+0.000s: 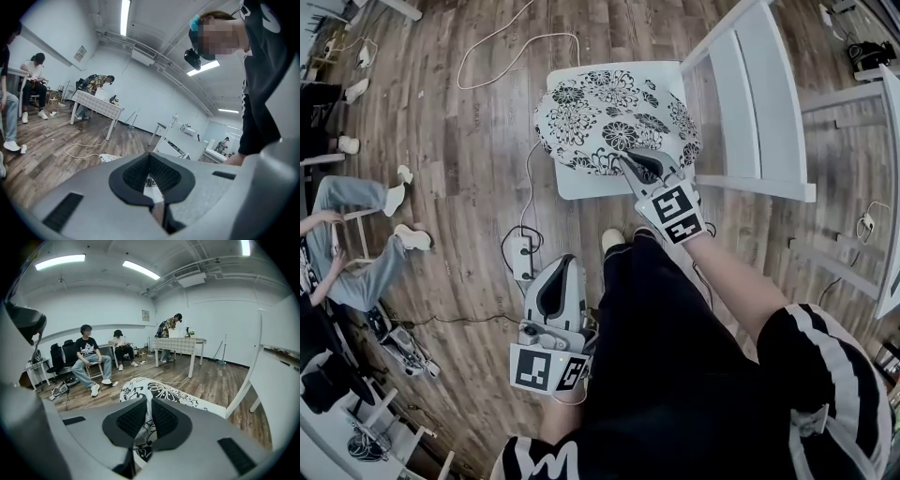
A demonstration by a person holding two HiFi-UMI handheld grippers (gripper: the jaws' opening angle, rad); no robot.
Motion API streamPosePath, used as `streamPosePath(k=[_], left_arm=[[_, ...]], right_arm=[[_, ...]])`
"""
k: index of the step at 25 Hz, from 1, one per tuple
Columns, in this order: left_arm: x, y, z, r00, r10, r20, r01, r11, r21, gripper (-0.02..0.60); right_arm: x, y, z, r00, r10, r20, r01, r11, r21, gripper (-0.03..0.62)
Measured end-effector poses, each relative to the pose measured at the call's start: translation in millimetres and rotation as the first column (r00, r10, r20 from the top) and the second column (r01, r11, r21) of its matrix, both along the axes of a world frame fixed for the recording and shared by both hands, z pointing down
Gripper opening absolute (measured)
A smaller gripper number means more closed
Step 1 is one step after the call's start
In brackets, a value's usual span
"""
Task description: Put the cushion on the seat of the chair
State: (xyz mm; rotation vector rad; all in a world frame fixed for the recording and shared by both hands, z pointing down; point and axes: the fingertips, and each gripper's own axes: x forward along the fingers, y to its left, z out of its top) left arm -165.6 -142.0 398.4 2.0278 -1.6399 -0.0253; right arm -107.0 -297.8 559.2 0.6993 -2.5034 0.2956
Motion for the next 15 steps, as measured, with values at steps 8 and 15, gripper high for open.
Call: streamPosePath(k=[8, 15], left_arm=[[8.5, 7.0, 25.8, 1.000, 0.017, -0.018, -0.017, 1.000, -0.023, 0.003], [18.2, 0.7, 40.2, 0.998, 0.053, -0.018, -0.053, 0.998, -0.016, 0.003]], right_arm=[[12.2, 22.1, 37.1, 0.999, -0.007, -0.033, 0.005, 0.999, -0.045, 0.040], [17.0, 29.1, 65.9, 0.998, -0.010, -0.057, 0.006, 0.998, -0.069, 0.040]])
